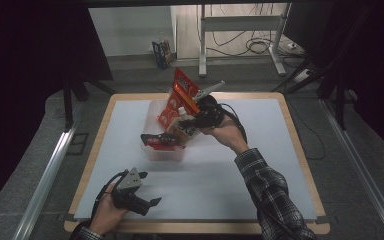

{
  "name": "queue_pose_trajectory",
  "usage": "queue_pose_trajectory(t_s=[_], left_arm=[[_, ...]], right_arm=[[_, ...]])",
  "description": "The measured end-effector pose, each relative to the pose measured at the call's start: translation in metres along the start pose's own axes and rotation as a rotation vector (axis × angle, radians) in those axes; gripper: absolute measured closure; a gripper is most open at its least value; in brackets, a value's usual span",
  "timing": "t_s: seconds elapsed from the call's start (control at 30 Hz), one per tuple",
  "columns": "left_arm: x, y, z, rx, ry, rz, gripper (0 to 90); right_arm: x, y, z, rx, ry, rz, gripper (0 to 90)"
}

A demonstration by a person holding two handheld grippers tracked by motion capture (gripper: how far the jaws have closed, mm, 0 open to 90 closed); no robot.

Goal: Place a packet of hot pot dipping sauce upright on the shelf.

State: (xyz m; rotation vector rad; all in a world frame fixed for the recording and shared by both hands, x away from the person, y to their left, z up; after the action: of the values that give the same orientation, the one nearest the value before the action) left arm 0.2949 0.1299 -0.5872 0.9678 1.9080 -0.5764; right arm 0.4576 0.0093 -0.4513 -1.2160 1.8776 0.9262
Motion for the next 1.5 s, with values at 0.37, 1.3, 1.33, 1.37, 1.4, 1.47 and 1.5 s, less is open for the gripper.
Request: queue_pose_trajectory(t_s=[0.37, 1.3, 1.33, 1.37, 1.4, 1.47, 1.5], left_arm=[[0.000, 0.000, 0.000, 0.003, 0.002, 0.005, 1.9], [0.001, -0.001, 0.001, 0.005, 0.008, 0.008, 1.9], [0.001, -0.001, 0.001, 0.005, 0.008, 0.009, 1.9], [0.001, -0.001, 0.001, 0.004, 0.010, 0.010, 1.9], [0.001, -0.001, 0.001, 0.004, 0.010, 0.009, 1.9], [0.001, -0.001, 0.001, 0.005, 0.010, 0.010, 1.9], [0.001, -0.001, 0.001, 0.005, 0.010, 0.009, 1.9]], right_arm=[[0.013, -0.005, 0.005, 0.014, 0.006, 0.006, 62.4], [0.057, -0.027, -0.040, 0.132, -0.026, -0.003, 40.5], [0.060, -0.028, -0.038, 0.129, -0.025, 0.001, 40.2], [0.064, -0.029, -0.036, 0.128, -0.024, 0.009, 40.0], [0.068, -0.031, -0.032, 0.125, -0.019, 0.009, 40.0], [0.075, -0.034, -0.026, 0.122, -0.009, 0.013, 40.0], [0.077, -0.035, -0.024, 0.121, -0.006, 0.011, 40.2]])
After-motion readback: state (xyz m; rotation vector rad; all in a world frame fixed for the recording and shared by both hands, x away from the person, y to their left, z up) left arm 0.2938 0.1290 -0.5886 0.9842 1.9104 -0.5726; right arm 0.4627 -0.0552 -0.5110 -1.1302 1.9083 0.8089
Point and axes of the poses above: each handheld gripper's, and its own axes: z roughly forward along the jaws, x roughly out of its underside, y roughly to its left, the point moved 10 cm from there along z, roughly forward along the jaws, and after that the axes turned 9 degrees about -y, right-handed, at the moved point
